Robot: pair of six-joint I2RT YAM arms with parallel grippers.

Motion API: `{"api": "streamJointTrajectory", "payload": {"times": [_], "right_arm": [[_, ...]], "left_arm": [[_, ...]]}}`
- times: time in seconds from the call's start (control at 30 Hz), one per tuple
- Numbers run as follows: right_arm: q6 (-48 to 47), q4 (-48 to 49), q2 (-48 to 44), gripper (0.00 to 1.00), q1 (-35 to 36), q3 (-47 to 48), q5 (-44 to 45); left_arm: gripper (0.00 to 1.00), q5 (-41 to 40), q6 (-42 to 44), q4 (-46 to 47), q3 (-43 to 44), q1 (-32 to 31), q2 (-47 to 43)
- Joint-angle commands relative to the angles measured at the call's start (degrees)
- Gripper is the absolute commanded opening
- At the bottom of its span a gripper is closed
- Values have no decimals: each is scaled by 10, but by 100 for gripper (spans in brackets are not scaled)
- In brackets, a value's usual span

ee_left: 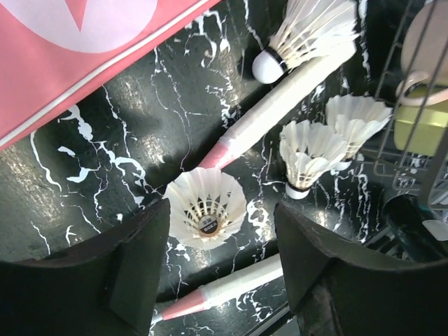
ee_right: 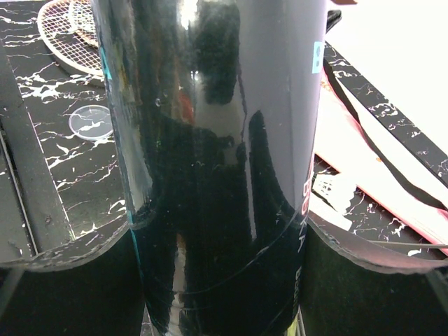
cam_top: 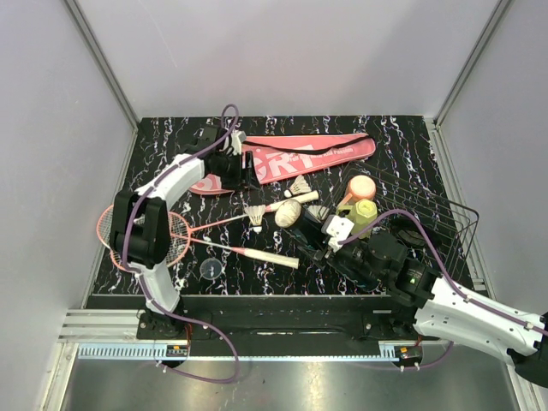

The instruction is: Pack up the badminton gear

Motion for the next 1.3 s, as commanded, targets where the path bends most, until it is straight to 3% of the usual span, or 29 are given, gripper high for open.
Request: {"api": "streamJointTrajectory", "payload": {"times": [0.0, 0.3, 0.6, 0.63, 0.77, 0.8, 0.87, 1.1, 1.27], "right_arm": [[47, -1, 2, 42, 5, -10, -32], [41, -8, -3, 41, 4, -6, -29], [40, 6, -9, 41, 4, -17, -25], [38, 5, -4, 41, 5, -13, -24], [36, -3, 13, 41, 5, -6, -24], [37, -2, 16, 41, 4, -8, -27], [40, 2, 23, 41, 4, -8, -29], [30, -1, 62, 41, 4, 5, -22], [41, -3, 103, 41, 5, 6, -24]], "left_arm": [[65, 3, 46, -27, 38, -23, 20], [57, -46, 90, -52, 42, -79, 61], [49, -156, 101, -83, 12, -128, 56], [46, -161, 100, -82, 7, -130, 54], [21, -169, 94, -83, 4, -131, 39], [10, -170, 89, -82, 3, -131, 21], [0, -170, 82, -72, -1, -131, -11], [0, -156, 38, -70, -11, -130, -273], [7, -21, 5, -74, -7, -131, -396]]}}
